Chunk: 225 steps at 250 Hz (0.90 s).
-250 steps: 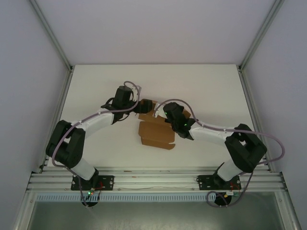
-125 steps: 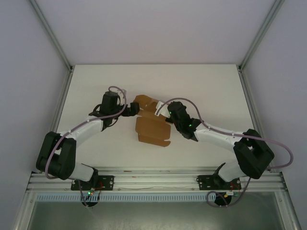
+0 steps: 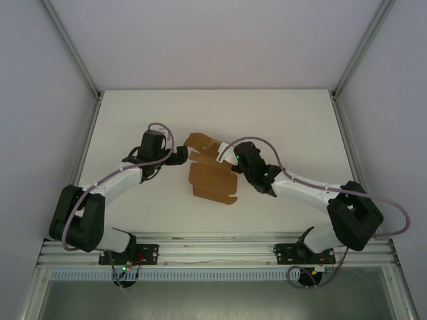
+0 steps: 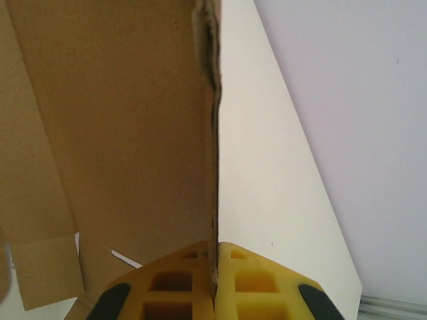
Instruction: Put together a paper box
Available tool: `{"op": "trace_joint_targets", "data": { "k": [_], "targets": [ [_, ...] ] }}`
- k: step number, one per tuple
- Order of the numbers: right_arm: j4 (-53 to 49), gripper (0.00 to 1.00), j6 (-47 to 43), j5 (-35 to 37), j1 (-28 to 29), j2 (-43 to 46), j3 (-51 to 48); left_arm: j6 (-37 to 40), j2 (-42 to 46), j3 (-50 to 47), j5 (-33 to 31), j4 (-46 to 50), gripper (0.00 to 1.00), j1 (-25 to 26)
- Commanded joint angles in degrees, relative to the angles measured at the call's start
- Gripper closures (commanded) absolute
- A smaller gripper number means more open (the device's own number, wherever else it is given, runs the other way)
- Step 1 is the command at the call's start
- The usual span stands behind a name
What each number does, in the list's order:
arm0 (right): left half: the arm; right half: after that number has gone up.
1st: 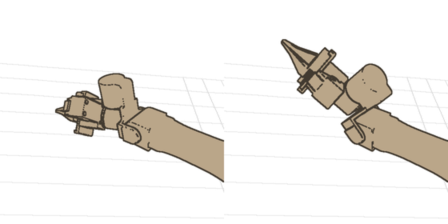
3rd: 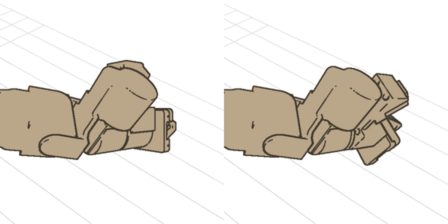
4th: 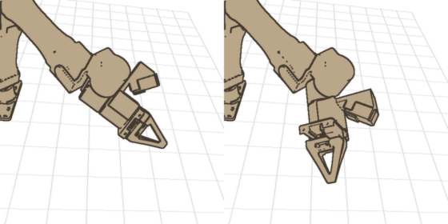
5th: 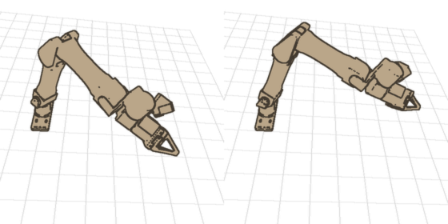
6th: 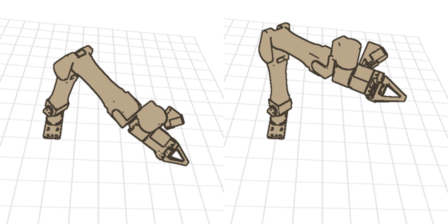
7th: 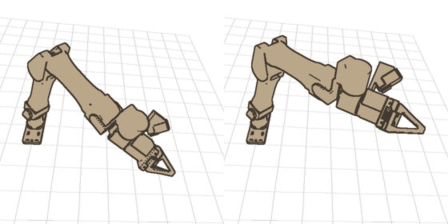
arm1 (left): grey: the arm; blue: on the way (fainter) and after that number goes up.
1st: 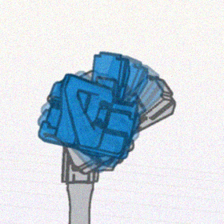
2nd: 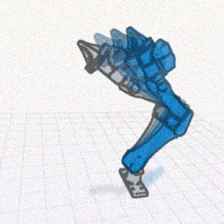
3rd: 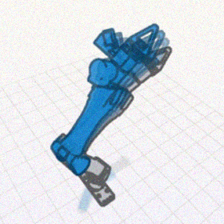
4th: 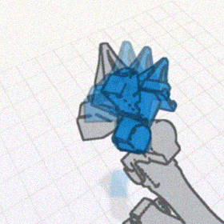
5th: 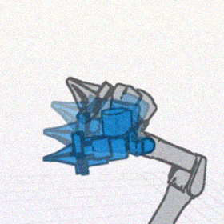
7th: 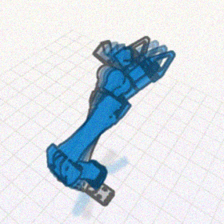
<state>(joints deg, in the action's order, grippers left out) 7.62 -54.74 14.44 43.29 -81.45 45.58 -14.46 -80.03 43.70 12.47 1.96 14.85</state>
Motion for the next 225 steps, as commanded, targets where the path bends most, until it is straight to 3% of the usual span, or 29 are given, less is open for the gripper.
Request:
{"op": "trace_joint_targets", "data": {
  "k": [1,30,86,118,157,225],
  "targets": [
    [-0.9,1.0,1.9,-1.1,-0.3,1.1,0.1,1.1,0.5,-0.4,5.3,-0.2,0.0,-0.3],
    [-0.7,1.0,2.3,-1.3,-0.3,0.7,0.4,2.3,-1.6,-0.8,12.4,-2.7,0.0,1.2],
    [-0.5,1.0,3.5,-3.6,-0.3,2.3,0.4,3.0,-2.9,-0.4,13.2,-4.3,0.0,2.9],
    [0.2,1.0,4.0,-4.4,-0.4,2.7,-0.1,2.9,-2.6,-0.9,17.2,-7.4,0.0,3.2],
    [0.5,1.0,4.6,-5.5,-0.4,2.7,-0.1,4.1,-6.9,1.7,13.4,-4.9,0.0,5.7],
    [-0.3,1.0,4.2,-6.0,-0.4,2.7,-0.1,2.0,-11.9,4.3,13.9,-6.4,0.0,7.5]
  ]
}}
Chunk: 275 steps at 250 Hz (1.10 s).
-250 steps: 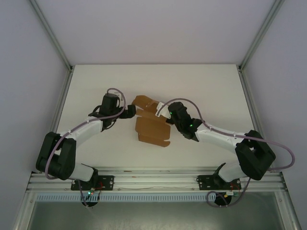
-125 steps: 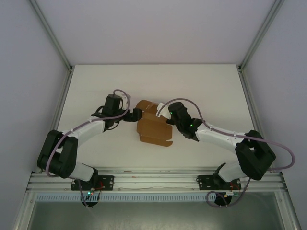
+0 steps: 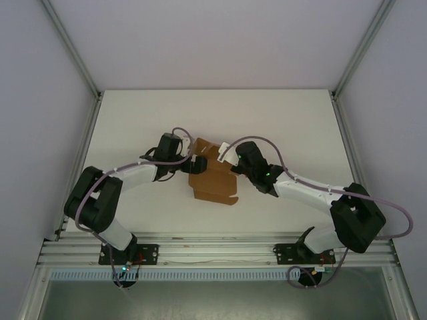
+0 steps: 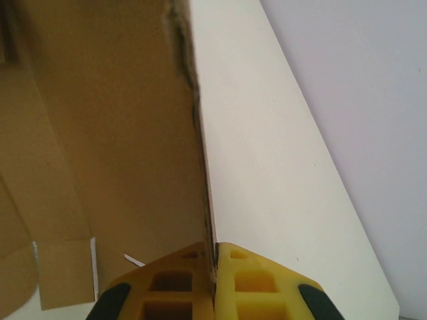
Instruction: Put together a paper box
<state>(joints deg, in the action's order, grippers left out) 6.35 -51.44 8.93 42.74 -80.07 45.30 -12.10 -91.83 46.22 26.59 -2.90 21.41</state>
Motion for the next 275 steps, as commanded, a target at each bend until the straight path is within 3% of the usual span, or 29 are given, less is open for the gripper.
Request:
{"op": "trace_joint_targets", "data": {
  "k": [1,92,136,176,212,246,275],
  "targets": [
    [0.9,1.0,0.8,-0.4,0.2,1.2,0.2,-0.4,-0.1,1.8,-0.1,-1.5,0.0,0.9],
    [-2.1,1.0,-7.9,12.1,0.1,-4.1,3.1,0.5,13.5,-4.3,0.1,0.5,0.0,0.4],
    [3.0,1.0,-11.4,13.4,0.1,-7.1,3.3,-1.6,17.4,-4.7,-4.1,1.8,0.0,-2.3],
    [14.5,1.0,-19.6,17.7,1.0,-11.9,1.7,-6.5,13.1,-1.9,-4.3,2.5,0.0,-9.4],
    [20.5,1.0,-24.4,19.9,1.8,-15.0,1.1,-6.5,5.7,0.3,-2.1,-2.0,0.0,-10.7],
    [20.3,1.0,-24.2,19.1,2.1,-15.0,0.8,-5.7,-1.7,3.8,3.6,-5.6,0.0,-10.7],
    [17.4,1.0,-23.1,19.1,2.2,-14.4,1.3,-3.7,-4.3,3.7,11.9,-10.9,0.1,-10.3]
  ]
}}
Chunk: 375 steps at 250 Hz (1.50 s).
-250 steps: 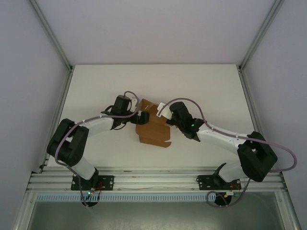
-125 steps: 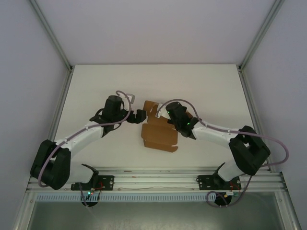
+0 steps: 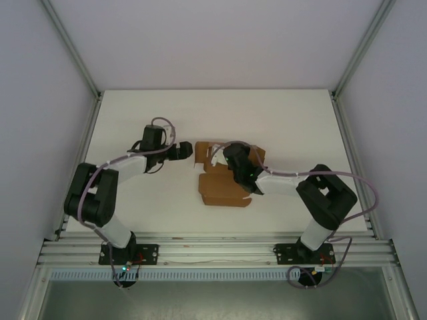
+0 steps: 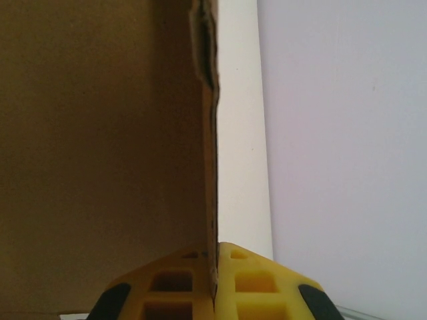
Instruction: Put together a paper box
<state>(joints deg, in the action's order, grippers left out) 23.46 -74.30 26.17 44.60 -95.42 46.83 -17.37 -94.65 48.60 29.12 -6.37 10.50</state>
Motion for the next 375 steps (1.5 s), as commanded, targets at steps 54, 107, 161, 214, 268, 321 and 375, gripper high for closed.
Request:
{"op": "trace_joint_targets", "data": {
  "k": [54,107,161,214,268,321,375],
  "targets": [
    [-3.2,1.0,0.7,1.7,0.3,1.8,0.6,6.8,0.0,-3.1,13.2,-14.3,0.19,3.8],
    [-10.3,1.0,2.8,0.7,0.6,4.4,2.0,11.8,-0.5,-4.4,10.6,-14.8,0.24,7.2],
    [-14.8,1.0,3.4,2.8,0.9,6.6,2.1,12.8,0.6,-7.6,9.9,-18.3,0.24,8.8],
    [-17.4,1.0,3.4,3.6,1.1,7.5,2.5,12.7,0.4,-9.3,12.7,-21.7,0.24,9.2],
    [-18.7,1.0,4.1,4.2,1.1,6.9,3.5,14.3,0.3,-7.4,16.1,-19.3,0.25,9.9],
    [-19.9,1.0,5.1,3.5,1.2,6.6,4.3,16.8,-0.4,-6.2,13.1,-17.5,0.28,11.5],
    [-20.2,1.0,5.3,3.4,2.5,6.4,3.7,17.0,-3.6,-3.5,10.6,-20.0,0.34,13.1]
  ]
}}
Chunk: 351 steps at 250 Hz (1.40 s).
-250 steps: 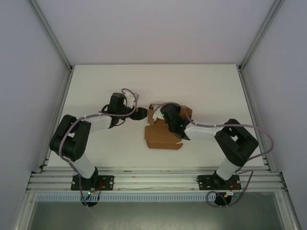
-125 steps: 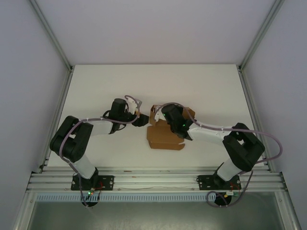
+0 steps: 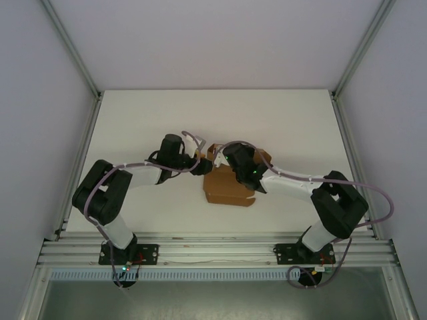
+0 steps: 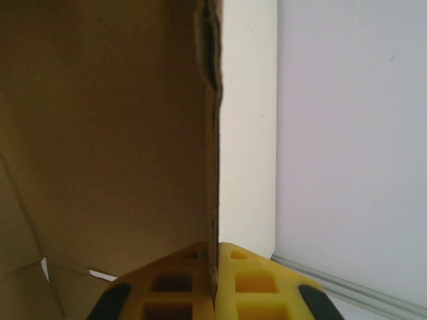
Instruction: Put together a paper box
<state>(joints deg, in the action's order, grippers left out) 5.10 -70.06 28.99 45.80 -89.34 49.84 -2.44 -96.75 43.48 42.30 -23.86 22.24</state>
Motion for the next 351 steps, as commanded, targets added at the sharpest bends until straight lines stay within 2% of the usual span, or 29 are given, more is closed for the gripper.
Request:
{"op": "trace_joint_targets", "data": {
  "k": [1,36,118,177,245,260,309,351],
  "targets": [
    [-1.8,1.0,1.1,0.7,1.2,0.3,0.7,2.0,-1.4,1.6,-2.8,-2.5,0.34,1.4],
    [-2.1,1.0,3.2,0.6,1.9,0.7,-0.2,3.1,-2.5,1.9,-8.3,-2.6,0.43,2.6],
    [-3.0,1.0,7.2,0.5,3.2,-0.9,-2.4,3.2,-5.5,0.5,-16.9,-7.3,0.47,5.4],
    [-2.7,1.0,8.2,2.0,4.0,-1.2,-2.9,1.3,-6.8,-1.3,-16.5,-12.2,0.53,5.6],
    [-7.9,0.97,11.3,-1.7,4.1,0.8,-0.7,0.2,-6.9,-1.5,-16.5,-15.3,0.64,5.7],
    [-8.1,0.96,11.4,-1.8,4.1,0.3,-0.5,0.2,-7.0,-1.6,-16.7,-15.6,0.69,5.8],
    [-8.8,0.95,13.2,-2.8,4.2,-0.1,0.7,0.7,-7.0,-1.6,-17.9,-15.8,0.73,6.0],
    [-9.7,0.86,14.4,-3.7,4.1,0.7,1.4,1.0,-7.4,-1.5,-17.7,-15.9,0.75,6.2]
  ]
}}
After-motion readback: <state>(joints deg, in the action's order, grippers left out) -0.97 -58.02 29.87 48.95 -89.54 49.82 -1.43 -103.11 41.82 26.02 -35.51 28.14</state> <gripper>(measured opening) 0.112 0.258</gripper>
